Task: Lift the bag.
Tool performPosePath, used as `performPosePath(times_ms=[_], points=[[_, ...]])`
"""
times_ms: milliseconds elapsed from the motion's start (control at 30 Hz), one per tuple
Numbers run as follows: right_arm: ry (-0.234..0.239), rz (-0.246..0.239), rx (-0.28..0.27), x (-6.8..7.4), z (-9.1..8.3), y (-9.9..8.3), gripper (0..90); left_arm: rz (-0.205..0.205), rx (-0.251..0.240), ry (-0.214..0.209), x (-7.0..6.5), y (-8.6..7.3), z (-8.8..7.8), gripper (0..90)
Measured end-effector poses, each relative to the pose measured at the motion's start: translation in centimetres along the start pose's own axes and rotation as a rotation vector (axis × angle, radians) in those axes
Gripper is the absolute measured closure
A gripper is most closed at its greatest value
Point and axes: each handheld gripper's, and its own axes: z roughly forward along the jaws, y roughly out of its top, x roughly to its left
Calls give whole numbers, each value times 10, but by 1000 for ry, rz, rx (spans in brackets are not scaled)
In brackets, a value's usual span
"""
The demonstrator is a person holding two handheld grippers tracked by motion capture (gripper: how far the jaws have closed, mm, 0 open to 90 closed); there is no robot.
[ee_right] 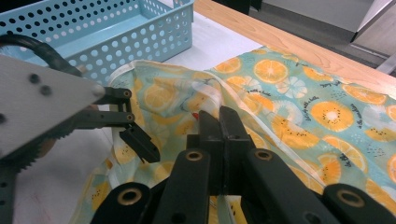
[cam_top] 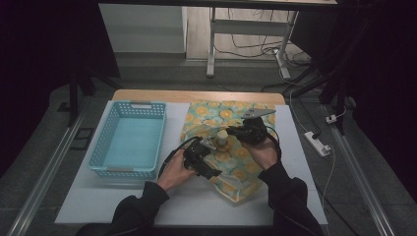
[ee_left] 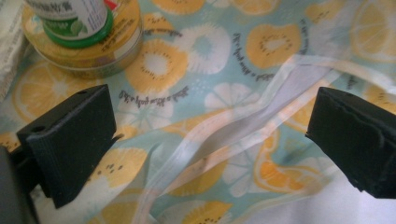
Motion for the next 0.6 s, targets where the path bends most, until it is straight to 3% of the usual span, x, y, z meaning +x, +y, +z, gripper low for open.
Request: performPosePath(times_ms=[200, 367, 433, 600], points=[[-2, -1, 2, -1, 1, -1, 900, 0, 29, -1, 4, -5, 10, 25], [1, -1, 5, -1, 1, -1, 900, 15, 62, 43, 3, -8, 17, 73], [2, 0, 6, -1, 1, -1, 900, 22, 77, 59, 3, -9, 17, 120], [8, -3, 10, -2, 1, -2, 900, 17, 81, 67, 5, -11, 13, 357]])
